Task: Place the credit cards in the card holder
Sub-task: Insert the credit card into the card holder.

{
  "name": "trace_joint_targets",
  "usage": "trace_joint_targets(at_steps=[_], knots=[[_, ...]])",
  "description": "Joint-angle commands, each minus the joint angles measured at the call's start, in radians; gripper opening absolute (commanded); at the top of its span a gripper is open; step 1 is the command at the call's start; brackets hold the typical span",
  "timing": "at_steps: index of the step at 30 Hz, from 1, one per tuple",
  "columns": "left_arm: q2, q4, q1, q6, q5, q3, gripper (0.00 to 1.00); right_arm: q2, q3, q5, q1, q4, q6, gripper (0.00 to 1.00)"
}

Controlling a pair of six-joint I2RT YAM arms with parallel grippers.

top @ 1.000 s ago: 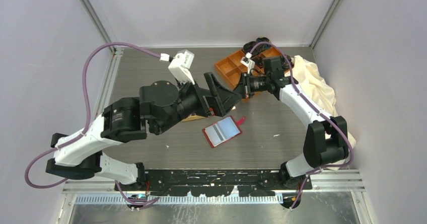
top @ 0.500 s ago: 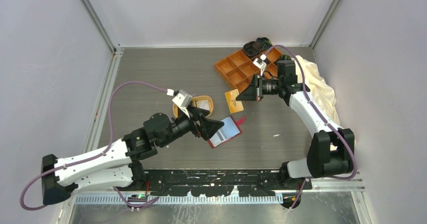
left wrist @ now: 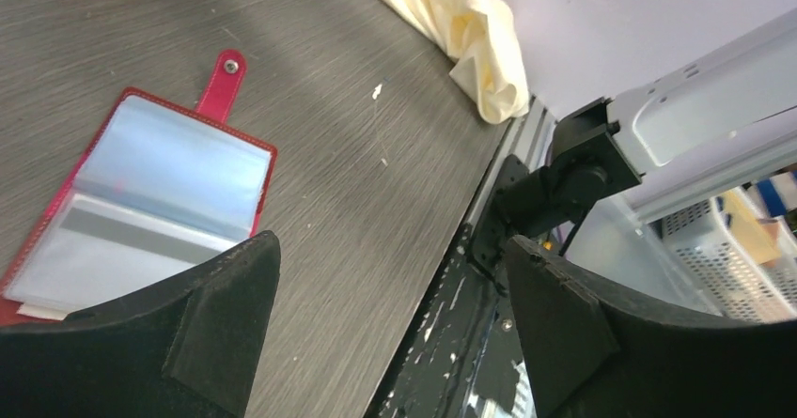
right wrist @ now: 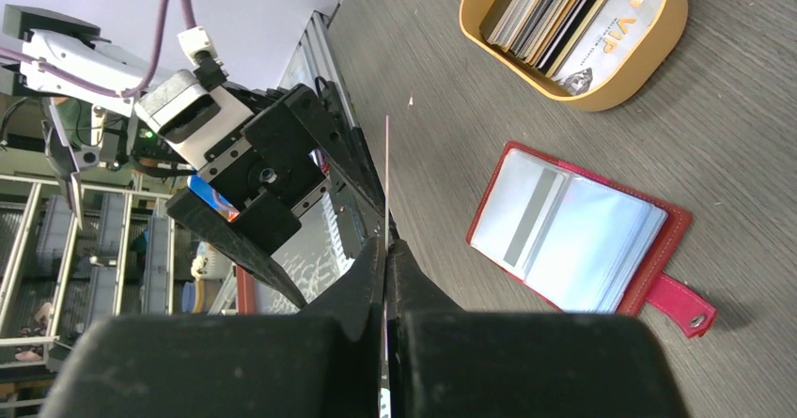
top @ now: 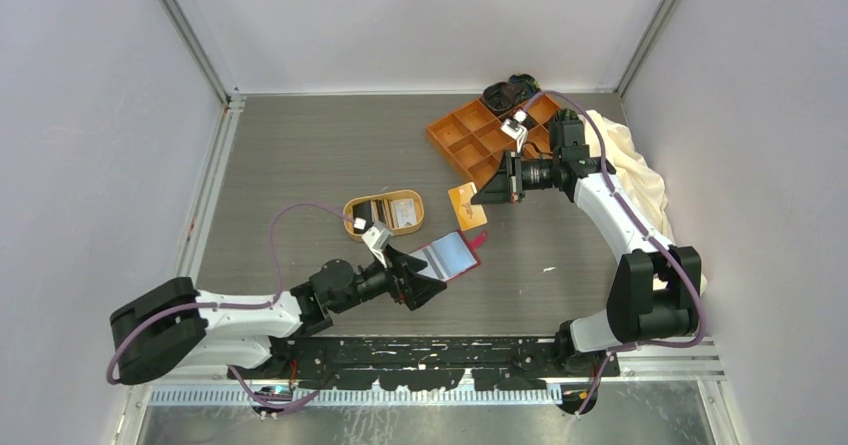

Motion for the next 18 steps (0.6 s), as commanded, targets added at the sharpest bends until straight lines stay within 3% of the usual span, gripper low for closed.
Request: trace_joint_targets(at_steps=[1, 3, 6, 9, 18], knots=[[0.09, 0.421, 0.011, -0.05, 0.025, -0.034, 0.89, -0.007, 0.036, -0.038, -0.004, 0.007, -0.008, 0.01], [0.135, 0.463, 0.02, -0.069, 0.06, -0.028, 0.88, 0.002, 0.038, -0.045, -0.003, 0.006, -0.002, 0.01], [0.191, 0.507, 0.034, -0.094, 0.11, -0.017, 0.99, 0.011, 0.043, -0.061, -0.002, 0.001, 0.001, 0.01], [0.242, 0.617, 0.044, -0.119, 0.084, -0.053, 1.0, 0.007, 0.042, -0.064, 0.001, 0.003, 0.002, 0.01], [0.252, 0.623, 0.053, -0.07, 0.082, -0.066, 1.0, 0.028, 0.022, -0.068, 0.056, 0.045, 0.028, 0.01]])
